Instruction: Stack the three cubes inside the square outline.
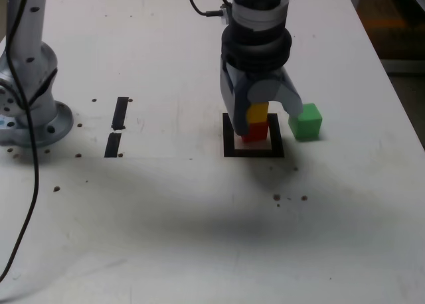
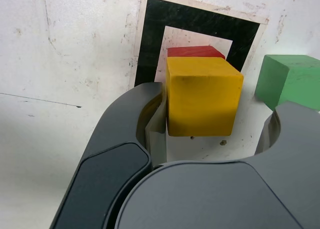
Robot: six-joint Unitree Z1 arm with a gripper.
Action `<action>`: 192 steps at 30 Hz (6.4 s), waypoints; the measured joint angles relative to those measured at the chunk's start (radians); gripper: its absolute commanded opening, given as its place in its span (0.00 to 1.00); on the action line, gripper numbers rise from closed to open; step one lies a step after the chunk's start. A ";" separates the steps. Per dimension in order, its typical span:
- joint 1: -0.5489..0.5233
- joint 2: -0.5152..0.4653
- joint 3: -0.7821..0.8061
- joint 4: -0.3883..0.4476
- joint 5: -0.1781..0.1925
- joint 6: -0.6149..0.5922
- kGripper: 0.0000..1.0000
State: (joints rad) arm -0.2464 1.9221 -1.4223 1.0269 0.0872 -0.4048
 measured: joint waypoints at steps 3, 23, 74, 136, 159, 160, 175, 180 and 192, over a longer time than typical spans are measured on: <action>0.000 -0.004 0.006 -0.001 0.001 0.000 0.79; -0.005 -0.182 -0.032 0.177 0.073 -0.027 0.87; 0.063 0.168 -0.413 0.213 -0.034 0.214 0.97; 0.127 0.267 -0.308 0.034 -0.094 0.224 0.39; 0.047 0.133 -0.472 0.243 0.079 0.211 0.20; 0.044 0.123 -0.483 0.260 0.085 0.211 0.20; 0.014 -0.026 -0.423 0.392 0.022 0.206 0.21; 0.015 -0.070 -0.362 0.392 -0.034 0.194 0.21; 0.056 -0.103 -0.195 0.293 -0.121 0.208 0.21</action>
State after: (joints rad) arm -0.1907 1.8192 -1.6174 1.3196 -0.0337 -0.1973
